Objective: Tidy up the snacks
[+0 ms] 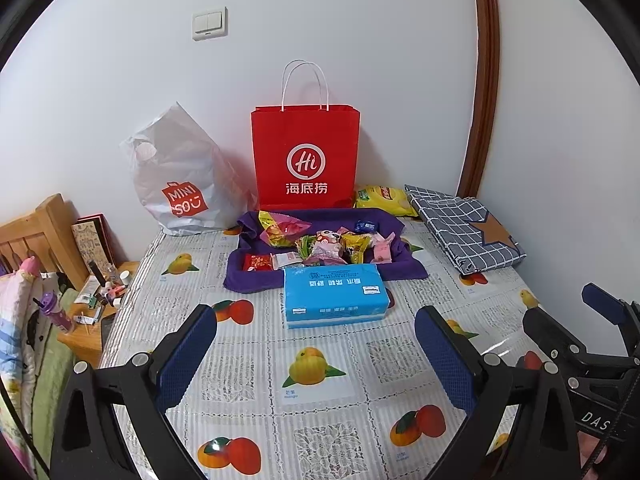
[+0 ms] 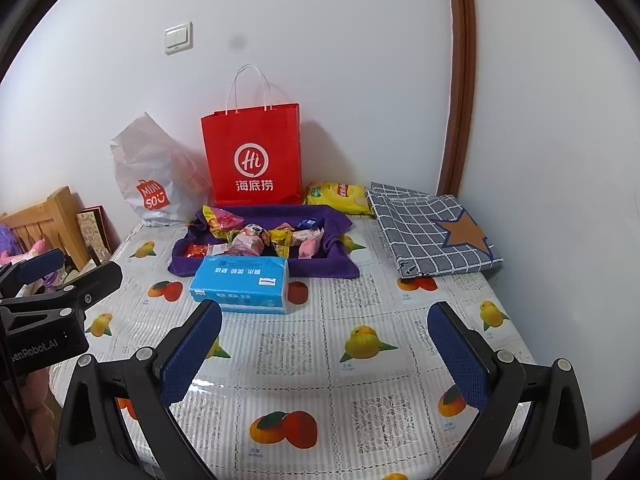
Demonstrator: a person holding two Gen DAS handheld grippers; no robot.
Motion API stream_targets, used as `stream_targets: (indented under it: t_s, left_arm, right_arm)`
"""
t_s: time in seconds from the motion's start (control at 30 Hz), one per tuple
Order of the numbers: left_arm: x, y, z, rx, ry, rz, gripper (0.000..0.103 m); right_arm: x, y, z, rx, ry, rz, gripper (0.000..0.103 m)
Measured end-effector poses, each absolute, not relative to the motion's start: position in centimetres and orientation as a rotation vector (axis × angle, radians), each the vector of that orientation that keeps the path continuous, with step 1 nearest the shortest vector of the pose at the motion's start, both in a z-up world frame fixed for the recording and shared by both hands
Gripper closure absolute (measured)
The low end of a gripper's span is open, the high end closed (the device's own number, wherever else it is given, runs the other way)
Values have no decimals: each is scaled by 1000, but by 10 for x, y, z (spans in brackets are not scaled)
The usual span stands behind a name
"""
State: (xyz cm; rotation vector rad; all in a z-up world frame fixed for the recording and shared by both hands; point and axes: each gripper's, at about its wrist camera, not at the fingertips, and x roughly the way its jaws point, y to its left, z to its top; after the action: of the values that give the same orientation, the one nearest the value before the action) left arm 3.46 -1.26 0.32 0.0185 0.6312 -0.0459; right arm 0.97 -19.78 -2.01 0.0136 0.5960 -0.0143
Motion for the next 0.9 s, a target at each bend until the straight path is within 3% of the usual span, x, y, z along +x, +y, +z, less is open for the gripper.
stream_targets:
  t_s: [0.9]
  left_arm:
    - [33,-17,5,18,633,-48,3]
  right_arm:
    - [5,-198,-20,24,590,-13,1]
